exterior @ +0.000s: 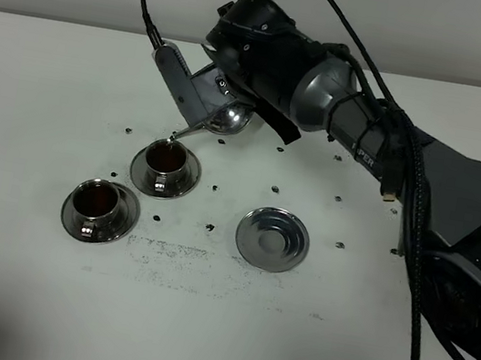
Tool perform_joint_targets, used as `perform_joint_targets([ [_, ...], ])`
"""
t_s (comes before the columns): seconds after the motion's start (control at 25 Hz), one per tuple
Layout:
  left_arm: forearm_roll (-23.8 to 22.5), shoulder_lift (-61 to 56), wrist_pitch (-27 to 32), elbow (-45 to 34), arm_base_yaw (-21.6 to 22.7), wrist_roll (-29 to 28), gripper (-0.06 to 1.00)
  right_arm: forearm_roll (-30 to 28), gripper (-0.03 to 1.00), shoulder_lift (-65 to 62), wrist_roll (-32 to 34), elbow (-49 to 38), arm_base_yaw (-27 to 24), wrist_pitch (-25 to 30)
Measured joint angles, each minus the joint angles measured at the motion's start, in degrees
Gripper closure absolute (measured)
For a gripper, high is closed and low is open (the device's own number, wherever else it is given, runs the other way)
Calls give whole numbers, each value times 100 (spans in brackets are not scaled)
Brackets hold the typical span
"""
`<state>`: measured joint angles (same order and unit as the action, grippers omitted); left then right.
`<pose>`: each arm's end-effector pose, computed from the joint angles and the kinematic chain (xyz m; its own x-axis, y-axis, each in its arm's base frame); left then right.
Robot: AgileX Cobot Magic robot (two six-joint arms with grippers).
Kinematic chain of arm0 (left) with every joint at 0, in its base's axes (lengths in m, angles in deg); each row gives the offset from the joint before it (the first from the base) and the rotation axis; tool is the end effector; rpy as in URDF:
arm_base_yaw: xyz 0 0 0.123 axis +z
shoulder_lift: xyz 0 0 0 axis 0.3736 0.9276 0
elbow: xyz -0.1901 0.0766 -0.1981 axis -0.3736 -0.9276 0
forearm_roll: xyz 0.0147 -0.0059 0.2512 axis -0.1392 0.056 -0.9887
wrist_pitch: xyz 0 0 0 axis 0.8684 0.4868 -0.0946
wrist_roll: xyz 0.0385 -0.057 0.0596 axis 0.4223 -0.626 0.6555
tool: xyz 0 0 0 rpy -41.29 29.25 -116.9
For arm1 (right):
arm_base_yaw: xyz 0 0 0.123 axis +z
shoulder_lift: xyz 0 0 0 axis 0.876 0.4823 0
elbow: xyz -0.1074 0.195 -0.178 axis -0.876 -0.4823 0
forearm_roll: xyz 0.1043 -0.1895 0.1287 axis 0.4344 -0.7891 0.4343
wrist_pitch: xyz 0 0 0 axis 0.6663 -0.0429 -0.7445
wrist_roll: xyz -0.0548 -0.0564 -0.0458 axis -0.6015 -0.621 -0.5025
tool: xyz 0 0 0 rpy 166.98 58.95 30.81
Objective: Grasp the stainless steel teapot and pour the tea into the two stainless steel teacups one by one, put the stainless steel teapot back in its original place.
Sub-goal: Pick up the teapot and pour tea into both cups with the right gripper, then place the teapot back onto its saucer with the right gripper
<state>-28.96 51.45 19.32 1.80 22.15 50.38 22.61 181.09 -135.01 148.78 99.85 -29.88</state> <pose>-0.0025 -0.0140 0.2663 -0.4820 0.0500 -0.8747 0.1568 0.9872 -0.0299 0.4295 0.2889 0.2193 0.3290 -0.8641 0.3809 -0.7094 -0.4924 -0.5043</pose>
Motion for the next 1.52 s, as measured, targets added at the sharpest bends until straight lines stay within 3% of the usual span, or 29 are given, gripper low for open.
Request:
perform_joint_targets([
  [0.2, 0, 0, 0, 0, 0, 0, 52, 1110, 78, -312, 102, 0, -219, 171],
  [0.48, 0, 0, 0, 0, 0, 0, 52, 2211, 78, -1110, 1427, -736, -326, 92],
  [0.64, 0, 0, 0, 0, 0, 0, 52, 2847, 78, -1706, 2786, -1865, -344, -329],
  [0.76, 0, 0, 0, 0, 0, 0, 52, 3224, 78, -2019, 4316, -2680, -333, -676],
  [0.88, 0, 0, 0, 0, 0, 0, 52, 3273, 78, -2092, 5554, -3291, -273, -900],
  [0.96, 0, 0, 0, 0, 0, 0, 52, 3281, 78, -2092, 5978, -3644, -179, -1014],
  [1.32, 0, 0, 0, 0, 0, 0, 52, 3438, 78, -2092, 6304, -4061, 228, -1502],
  [1.52, 0, 0, 0, 0, 0, 0, 52, 3242, 78, -2092, 6550, -4081, 304, -1560],
])
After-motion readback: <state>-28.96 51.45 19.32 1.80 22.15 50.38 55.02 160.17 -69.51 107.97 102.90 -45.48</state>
